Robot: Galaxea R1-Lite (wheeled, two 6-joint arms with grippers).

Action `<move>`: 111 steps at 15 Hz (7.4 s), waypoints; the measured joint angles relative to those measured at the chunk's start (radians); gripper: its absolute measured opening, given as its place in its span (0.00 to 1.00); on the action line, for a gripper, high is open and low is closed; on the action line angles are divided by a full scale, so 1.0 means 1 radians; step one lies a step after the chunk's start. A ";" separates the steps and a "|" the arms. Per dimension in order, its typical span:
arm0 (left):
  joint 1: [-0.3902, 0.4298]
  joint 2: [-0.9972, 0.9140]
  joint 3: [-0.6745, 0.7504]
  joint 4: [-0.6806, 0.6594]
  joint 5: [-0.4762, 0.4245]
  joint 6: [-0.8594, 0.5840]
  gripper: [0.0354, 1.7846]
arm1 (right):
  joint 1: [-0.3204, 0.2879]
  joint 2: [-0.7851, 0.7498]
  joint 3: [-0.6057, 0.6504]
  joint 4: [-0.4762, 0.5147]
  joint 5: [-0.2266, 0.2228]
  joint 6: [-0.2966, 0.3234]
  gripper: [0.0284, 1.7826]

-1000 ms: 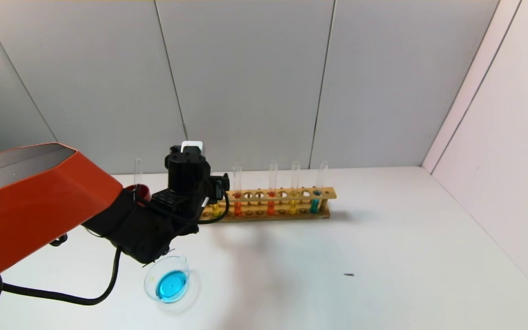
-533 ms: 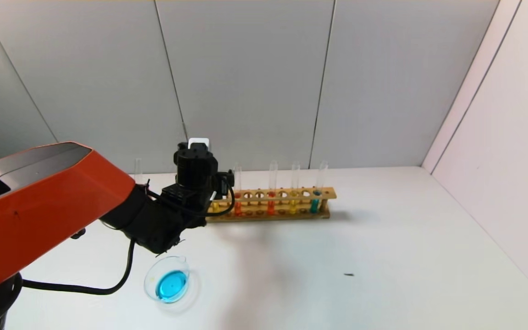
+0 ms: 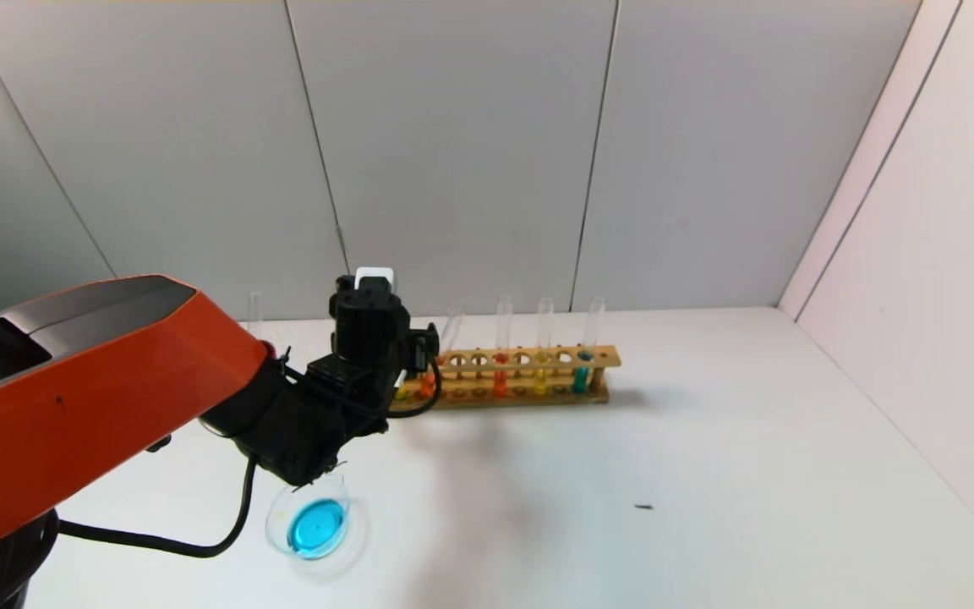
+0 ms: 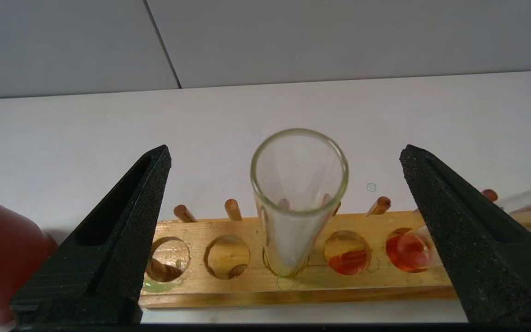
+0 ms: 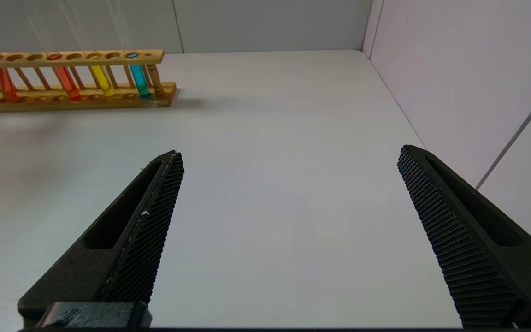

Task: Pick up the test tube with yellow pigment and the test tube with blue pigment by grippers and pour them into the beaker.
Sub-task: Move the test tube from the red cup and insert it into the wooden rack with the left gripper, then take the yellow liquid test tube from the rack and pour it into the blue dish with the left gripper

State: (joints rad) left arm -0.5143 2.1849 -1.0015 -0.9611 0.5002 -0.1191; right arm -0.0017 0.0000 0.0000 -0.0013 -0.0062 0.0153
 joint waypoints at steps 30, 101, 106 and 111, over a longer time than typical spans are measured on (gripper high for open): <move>-0.021 -0.011 0.133 -0.203 0.066 0.041 0.15 | 0.000 0.000 0.000 0.000 0.000 0.000 0.95; 0.233 -0.474 0.104 1.359 -0.380 0.736 0.15 | 0.000 0.000 0.000 0.000 0.000 0.000 0.95; 0.221 -0.401 -0.001 1.491 -0.359 0.738 0.15 | 0.000 0.000 0.000 0.000 0.000 0.000 0.95; 0.204 -0.343 -0.063 1.552 -0.345 0.738 0.15 | 0.000 0.000 0.000 0.000 0.000 0.000 0.95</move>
State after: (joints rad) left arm -0.3106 1.8421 -1.0647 0.5911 0.1549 0.6191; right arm -0.0017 0.0000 0.0000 -0.0013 -0.0057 0.0153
